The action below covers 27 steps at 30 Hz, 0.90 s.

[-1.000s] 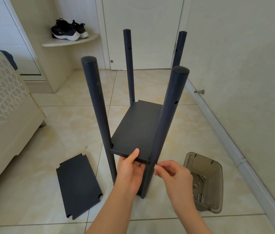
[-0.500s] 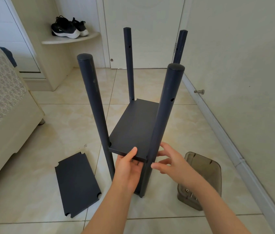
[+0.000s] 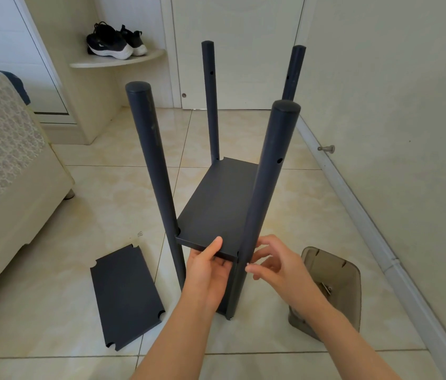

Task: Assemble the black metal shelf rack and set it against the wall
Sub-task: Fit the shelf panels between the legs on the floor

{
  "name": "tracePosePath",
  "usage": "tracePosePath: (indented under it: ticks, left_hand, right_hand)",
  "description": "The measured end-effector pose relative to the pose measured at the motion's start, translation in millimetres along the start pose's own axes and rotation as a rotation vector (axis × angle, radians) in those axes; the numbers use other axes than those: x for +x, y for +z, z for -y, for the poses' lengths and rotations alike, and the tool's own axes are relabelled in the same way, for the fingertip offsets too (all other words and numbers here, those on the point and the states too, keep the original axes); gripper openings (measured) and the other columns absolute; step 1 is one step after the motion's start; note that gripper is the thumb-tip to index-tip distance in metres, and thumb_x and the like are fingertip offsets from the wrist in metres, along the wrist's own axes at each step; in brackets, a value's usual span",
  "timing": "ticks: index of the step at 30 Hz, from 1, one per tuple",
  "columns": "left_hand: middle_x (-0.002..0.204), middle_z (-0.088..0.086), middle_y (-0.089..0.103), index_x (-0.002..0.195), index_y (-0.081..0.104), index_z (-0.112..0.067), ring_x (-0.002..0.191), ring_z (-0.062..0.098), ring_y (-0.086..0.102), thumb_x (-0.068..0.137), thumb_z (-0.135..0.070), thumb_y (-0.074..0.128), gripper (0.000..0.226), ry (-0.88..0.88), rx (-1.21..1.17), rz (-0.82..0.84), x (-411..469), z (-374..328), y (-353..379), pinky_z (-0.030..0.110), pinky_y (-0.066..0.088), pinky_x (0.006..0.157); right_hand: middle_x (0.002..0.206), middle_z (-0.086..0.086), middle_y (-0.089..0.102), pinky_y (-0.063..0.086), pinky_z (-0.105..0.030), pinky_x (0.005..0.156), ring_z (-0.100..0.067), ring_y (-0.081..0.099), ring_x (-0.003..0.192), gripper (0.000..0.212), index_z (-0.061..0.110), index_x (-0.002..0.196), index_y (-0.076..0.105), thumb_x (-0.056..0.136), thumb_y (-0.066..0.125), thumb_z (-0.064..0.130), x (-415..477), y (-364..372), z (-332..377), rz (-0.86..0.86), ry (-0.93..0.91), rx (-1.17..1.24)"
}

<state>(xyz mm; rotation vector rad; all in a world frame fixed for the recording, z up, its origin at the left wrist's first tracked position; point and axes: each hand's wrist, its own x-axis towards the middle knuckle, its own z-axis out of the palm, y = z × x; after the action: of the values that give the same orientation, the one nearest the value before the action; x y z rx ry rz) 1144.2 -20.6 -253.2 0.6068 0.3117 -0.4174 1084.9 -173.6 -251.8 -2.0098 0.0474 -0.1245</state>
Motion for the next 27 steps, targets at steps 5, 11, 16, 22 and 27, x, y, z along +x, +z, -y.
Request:
tracePosePath:
  ticks: [5, 11, 16, 22, 27]
  left_hand:
    - [0.105, 0.005, 0.078, 0.120, 0.063, -0.019, 0.093, 0.024, 0.076, 0.088, -0.002, 0.065, 0.037, -0.007, 0.018, -0.010, 1, 3, -3, 0.036, 0.063, 0.069]
    - [0.104, 0.006, 0.078, 0.118, 0.063, -0.018, 0.091, 0.024, 0.076, 0.088, 0.000, 0.064, 0.034, -0.005, 0.008, -0.021, 0, 1, -2, 0.035, 0.062, 0.066]
    - [0.109, 0.005, 0.077, 0.119, 0.062, -0.019, 0.095, 0.024, 0.075, 0.089, 0.000, 0.064, 0.036, 0.006, 0.000, -0.018, 1, -1, 0, 0.037, 0.063, 0.072]
    - [0.109, 0.003, 0.076, 0.119, 0.063, -0.021, 0.100, 0.025, 0.073, 0.092, 0.001, 0.063, 0.035, -0.004, 0.023, -0.050, 3, -1, 0, 0.038, 0.062, 0.077]
    - [0.108, 0.002, 0.077, 0.121, 0.062, -0.021, 0.103, 0.025, 0.072, 0.092, 0.000, 0.063, 0.036, 0.002, 0.041, -0.040, 3, -3, 0, 0.041, 0.061, 0.084]
  right_hand:
    - [0.083, 0.008, 0.071, 0.054, -0.019, 0.076, -0.010, 0.068, 0.083, 0.032, 0.045, 0.100, 0.056, 0.086, 0.075, 0.024, -3, -4, 4, -0.010, 0.004, -0.005]
    - [0.086, 0.017, 0.068, 0.054, -0.019, 0.078, -0.003, 0.066, 0.087, 0.048, 0.049, 0.110, 0.051, 0.086, 0.073, 0.014, -2, -4, 7, 0.029, 0.005, -0.078]
    - [0.087, 0.020, 0.060, 0.051, -0.017, 0.069, 0.000, 0.059, 0.085, 0.052, 0.066, 0.089, 0.048, 0.085, 0.075, 0.021, 3, -1, 9, -0.002, -0.016, -0.156]
    - [0.090, 0.020, 0.057, 0.052, -0.015, 0.070, 0.001, 0.057, 0.089, 0.041, 0.059, 0.089, 0.051, 0.087, 0.073, 0.025, 4, 0, 11, 0.012, 0.021, -0.156]
    - [0.097, 0.012, 0.060, 0.048, -0.014, 0.073, -0.008, 0.060, 0.089, 0.027, 0.044, 0.096, 0.055, 0.089, 0.071, 0.023, 3, -5, 16, 0.063, 0.047, -0.107]
